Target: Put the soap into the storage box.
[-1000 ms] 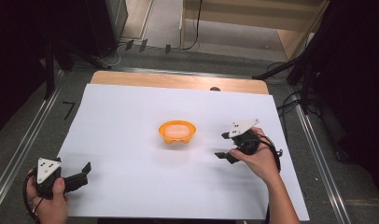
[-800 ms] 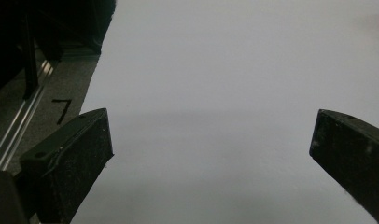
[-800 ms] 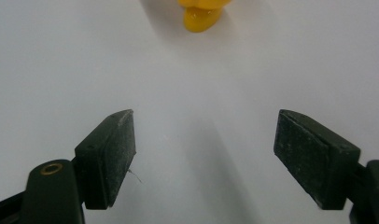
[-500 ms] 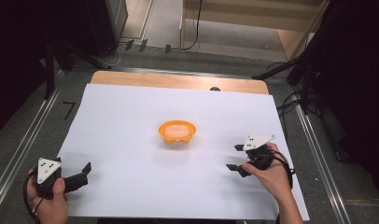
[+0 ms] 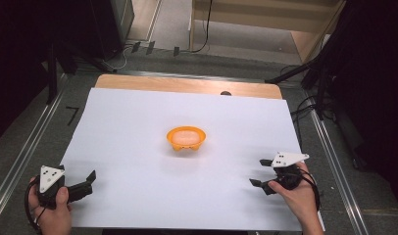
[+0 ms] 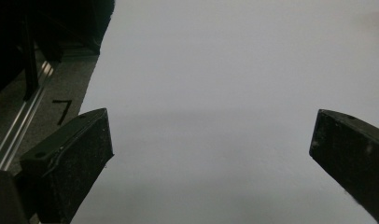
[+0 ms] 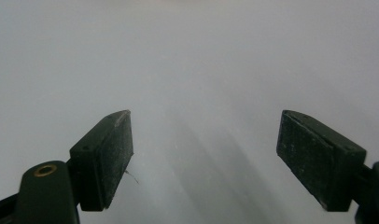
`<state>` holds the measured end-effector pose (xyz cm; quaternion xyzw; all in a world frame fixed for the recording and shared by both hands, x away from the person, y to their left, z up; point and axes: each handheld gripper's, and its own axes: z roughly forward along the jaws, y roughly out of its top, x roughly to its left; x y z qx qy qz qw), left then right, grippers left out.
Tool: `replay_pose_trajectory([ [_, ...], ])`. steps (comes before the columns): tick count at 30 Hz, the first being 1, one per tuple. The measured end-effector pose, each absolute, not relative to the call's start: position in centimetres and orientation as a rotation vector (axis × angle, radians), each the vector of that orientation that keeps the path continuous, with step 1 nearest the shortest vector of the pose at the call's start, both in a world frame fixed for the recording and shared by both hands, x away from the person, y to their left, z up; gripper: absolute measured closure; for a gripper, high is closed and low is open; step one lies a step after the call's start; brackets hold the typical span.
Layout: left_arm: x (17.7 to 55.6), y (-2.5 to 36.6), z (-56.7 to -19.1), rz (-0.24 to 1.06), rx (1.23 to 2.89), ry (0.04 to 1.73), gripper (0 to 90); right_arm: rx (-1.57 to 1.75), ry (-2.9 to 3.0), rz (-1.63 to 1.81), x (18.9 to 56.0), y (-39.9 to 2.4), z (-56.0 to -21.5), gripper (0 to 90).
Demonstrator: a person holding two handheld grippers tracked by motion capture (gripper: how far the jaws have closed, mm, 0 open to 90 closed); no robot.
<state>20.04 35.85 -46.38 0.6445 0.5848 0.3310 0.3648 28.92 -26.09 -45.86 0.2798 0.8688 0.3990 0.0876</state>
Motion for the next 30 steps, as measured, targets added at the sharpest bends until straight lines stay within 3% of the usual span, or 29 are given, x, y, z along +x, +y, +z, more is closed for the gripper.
replay_pose_trajectory([
  [18, 20.0, 35.7, -46.4, 0.860, 1.669, 1.500, 0.2, 1.017, 2.482, 1.184, 25.8, -31.1, -47.1, 16.8],
  [30, 20.0, 35.7, -46.4, 0.857, 1.669, 1.497, 0.2, 1.155, 2.335, 1.199, 24.0, -33.6, -47.6, 7.7],
])
